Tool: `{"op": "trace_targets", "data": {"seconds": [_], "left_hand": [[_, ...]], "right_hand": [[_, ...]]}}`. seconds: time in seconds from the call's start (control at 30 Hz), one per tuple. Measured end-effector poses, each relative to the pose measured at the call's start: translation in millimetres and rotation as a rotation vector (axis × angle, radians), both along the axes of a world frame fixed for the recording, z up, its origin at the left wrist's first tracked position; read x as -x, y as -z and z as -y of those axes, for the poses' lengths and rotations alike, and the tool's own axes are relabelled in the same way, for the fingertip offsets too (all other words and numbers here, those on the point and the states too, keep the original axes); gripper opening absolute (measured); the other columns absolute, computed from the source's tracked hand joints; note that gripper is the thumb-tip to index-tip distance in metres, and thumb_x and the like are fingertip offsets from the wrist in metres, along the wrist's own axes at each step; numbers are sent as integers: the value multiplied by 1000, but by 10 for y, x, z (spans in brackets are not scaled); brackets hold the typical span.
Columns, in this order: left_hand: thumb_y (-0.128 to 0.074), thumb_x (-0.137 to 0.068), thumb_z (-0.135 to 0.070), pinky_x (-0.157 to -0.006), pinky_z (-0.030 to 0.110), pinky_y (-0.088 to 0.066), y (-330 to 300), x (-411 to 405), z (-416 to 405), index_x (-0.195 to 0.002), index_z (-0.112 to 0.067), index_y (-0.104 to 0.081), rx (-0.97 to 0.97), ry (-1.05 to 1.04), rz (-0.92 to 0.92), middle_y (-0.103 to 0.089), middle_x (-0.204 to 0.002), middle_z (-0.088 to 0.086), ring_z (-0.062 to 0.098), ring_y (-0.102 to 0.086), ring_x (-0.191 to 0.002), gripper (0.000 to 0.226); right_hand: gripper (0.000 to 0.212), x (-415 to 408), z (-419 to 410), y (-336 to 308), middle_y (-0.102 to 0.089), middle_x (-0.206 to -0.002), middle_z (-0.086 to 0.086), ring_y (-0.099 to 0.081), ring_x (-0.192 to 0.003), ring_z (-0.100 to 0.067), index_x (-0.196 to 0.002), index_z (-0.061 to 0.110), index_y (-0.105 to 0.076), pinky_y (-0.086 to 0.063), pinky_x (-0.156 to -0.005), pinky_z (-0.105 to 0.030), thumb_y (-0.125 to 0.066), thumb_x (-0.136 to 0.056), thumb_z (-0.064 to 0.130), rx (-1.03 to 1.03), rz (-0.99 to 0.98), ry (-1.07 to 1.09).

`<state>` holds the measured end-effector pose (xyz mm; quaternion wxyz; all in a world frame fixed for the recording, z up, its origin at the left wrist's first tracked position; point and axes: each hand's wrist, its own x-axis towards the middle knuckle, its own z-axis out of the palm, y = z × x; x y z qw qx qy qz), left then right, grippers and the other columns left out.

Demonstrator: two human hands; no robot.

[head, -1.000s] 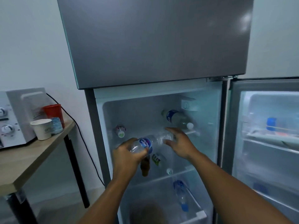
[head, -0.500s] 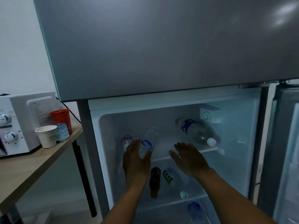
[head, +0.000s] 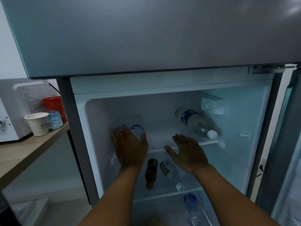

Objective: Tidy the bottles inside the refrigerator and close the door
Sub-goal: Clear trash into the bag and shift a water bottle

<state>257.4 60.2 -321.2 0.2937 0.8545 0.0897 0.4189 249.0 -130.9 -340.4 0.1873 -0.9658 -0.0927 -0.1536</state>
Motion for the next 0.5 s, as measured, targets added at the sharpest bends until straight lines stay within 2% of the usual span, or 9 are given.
{"op": "trace_targets", "data": {"seconds": [0.1, 0.33, 0.5], "left_hand": [[-73, -81, -37, -107, 55, -35, -36, -78, 5, -115, 5, -57, 1, -12, -46, -57, -117, 23, 41, -46, -118, 56], [-62, -85, -49, -115, 52, -24, -9, -349, 15, -124, 5, -53, -180, -132, -135, -55, -128, 26, 43, -39, -133, 68], [-64, -83, -49, -109, 54, -32, 40, -364, -26, -118, 5, -54, -188, -125, -101, -57, -121, 26, 42, -45, -126, 66]], "right_hand": [[78, 27, -15, -20, -23, -163, 5, -13, -151, -12, -155, 20, -27, -6, -121, -27, -29, -94, 68, -11, 11, 1], [78, 25, -14, -24, -23, -163, 6, -12, -151, -11, -155, 23, -27, -6, -120, -27, -28, -93, 70, -22, 15, 17], [77, 47, -26, -19, -23, -163, 6, -13, -150, -11, -155, 23, -28, -6, -121, -28, -30, -94, 69, -26, -2, 17]]}}
